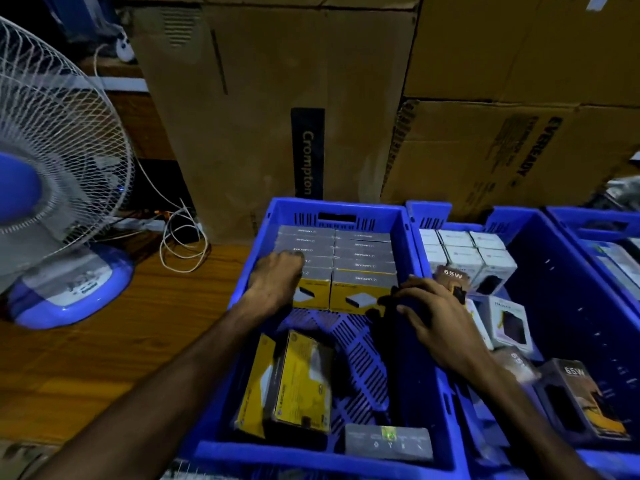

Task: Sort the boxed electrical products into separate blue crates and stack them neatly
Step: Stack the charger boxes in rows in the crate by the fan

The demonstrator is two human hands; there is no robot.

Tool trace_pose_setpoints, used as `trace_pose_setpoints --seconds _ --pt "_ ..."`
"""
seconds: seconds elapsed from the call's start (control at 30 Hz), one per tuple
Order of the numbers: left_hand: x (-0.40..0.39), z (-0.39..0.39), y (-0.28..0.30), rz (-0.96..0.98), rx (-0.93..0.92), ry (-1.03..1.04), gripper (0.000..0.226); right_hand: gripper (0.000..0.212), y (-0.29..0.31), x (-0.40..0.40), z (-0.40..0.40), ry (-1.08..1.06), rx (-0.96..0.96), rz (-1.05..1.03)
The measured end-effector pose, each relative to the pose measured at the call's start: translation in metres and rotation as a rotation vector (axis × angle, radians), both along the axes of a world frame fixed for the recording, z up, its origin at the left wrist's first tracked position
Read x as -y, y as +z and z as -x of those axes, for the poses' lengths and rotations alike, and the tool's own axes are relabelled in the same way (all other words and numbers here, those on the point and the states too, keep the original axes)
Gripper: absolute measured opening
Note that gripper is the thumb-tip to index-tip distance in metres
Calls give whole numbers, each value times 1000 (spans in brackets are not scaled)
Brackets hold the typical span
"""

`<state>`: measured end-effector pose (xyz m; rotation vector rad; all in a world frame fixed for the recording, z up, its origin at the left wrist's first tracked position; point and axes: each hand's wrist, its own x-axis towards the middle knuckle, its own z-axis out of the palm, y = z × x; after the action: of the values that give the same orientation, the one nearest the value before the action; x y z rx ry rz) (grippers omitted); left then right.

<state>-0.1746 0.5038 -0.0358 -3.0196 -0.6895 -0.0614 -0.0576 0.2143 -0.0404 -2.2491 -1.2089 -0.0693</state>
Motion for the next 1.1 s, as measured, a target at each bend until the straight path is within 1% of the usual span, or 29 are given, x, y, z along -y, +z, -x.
trace_pose_setpoints --seconds 0.07,0.1,0.17,0.23,0.3,0.4,0.47,0.5,0.57,0.67,0.73,0.8,0.87,0.97,1.03,1.1 --pt "11 11 0 129 67 31 21 16 -1 1 -1 3 -1 -1" --pt "17 18 -3 193 86 53 22 16 -1 1 -2 6 -6 0" --pt "32 35 -10 322 85 110 32 15 -3 1 -4 9 -18 -5" --pt "44 51 -18 422 27 143 44 15 -6 1 -5 9 -28 -20" --pt "51 60 -25 445 -79 139 53 15 -6 1 -5 8 -32 -36" --pt "54 61 -31 361 -244 100 62 14 -5 0 -4 10 -35 -31" --pt "54 57 -33 366 -273 66 63 15 -5 0 -4 9 -46 -33" --pt "53 56 -35 408 -266 59 65 15 -4 1 -4 8 -48 -31" --pt "52 54 -36 537 -178 28 68 15 -1 1 -3 8 -44 -22" --pt "58 55 -30 717 68 -24 66 15 5 2 3 10 -13 1" --pt "67 58 -18 805 230 -73 72 15 9 3 9 6 15 9" --pt "75 61 -6 898 402 -139 76 17 13 5 18 29 -24 -19" --pt "84 65 6 903 588 -184 70 18 19 6 29 57 -141 -106" --pt "97 73 29 781 787 -234 67 19 30 5 45 65 -410 -274" --pt "104 80 44 733 875 -298 65 28 37 4 50 35 -631 -348" --pt "110 88 57 699 939 -351 62 43 44 0 51 -25 -835 -361"
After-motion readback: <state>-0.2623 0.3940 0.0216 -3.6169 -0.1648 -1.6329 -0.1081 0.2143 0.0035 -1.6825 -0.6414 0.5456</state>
